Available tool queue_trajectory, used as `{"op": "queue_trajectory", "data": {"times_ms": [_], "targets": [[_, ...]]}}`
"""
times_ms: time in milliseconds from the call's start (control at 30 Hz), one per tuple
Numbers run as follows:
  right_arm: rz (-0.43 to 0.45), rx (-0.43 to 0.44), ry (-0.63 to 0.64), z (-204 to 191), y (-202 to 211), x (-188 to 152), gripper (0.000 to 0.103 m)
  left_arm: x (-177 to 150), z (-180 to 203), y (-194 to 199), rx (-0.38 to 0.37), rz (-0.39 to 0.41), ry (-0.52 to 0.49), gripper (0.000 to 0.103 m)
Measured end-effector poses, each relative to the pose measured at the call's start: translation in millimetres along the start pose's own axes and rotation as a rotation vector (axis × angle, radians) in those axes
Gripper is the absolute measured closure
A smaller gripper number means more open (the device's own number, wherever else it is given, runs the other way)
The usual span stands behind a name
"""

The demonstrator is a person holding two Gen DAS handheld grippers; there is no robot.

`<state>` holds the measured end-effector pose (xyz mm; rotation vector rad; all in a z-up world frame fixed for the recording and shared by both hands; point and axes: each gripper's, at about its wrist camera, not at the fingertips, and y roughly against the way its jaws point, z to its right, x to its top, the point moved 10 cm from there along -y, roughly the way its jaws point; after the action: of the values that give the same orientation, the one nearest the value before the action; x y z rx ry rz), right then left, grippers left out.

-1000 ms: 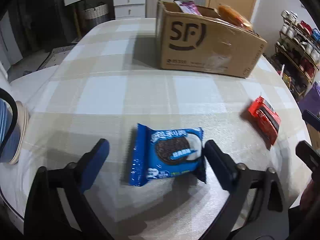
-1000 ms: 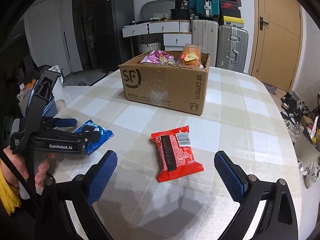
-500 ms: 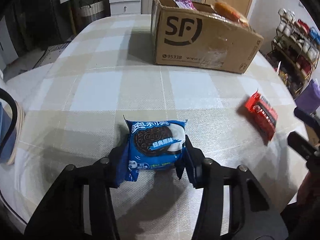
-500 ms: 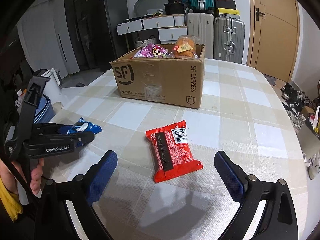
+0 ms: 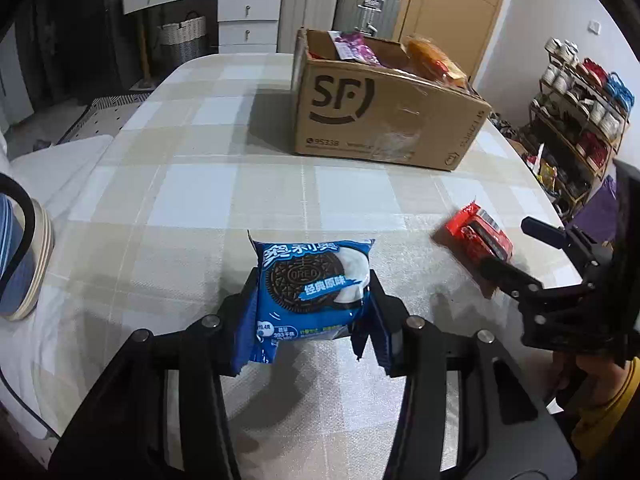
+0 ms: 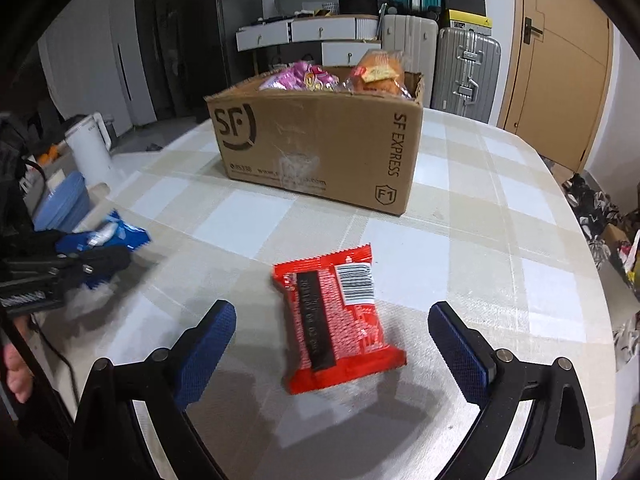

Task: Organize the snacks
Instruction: 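Grasp the blue cookie packet with the left gripper while the right grasps the red wafer packet, then carry the cookie and wafer packets over the box with both grippers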

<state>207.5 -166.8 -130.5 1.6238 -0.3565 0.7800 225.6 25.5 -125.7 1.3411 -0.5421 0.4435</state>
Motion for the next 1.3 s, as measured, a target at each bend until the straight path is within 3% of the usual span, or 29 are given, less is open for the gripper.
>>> {"op": "queue_trajectory", "data": {"times_ms": [33,133,267,367,600,1000,1300], "targets": [[-0.015,-0.016,-0.001,3,-5,-1,0.008,0,0,0,-0.009,-0.004,0.010,0.058],[-0.075,0.002,-0.035,9,-17,-8,0.032,0,-3,-1,-0.023,-0.012,0.035,0.058],[-0.083,0.040,-0.052,9,-22,-10,0.048,0,-1,0,-0.017,-0.007,0.028,0.058],[-0.082,0.034,-0.046,10,-23,-10,0.054,-1,1,1,-0.009,-0.004,0.018,0.058],[-0.087,0.036,-0.081,13,-18,-11,0.058,-2,2,1,-0.008,-0.003,0.018,0.058],[0.030,0.131,-0.135,-6,26,8,0.058,1,1,20,-0.006,0.055,0.028,0.058],[0.125,0.181,-0.181,-18,65,27,0.058,35,7,50,-0.084,0.113,0.082,0.058]]}}
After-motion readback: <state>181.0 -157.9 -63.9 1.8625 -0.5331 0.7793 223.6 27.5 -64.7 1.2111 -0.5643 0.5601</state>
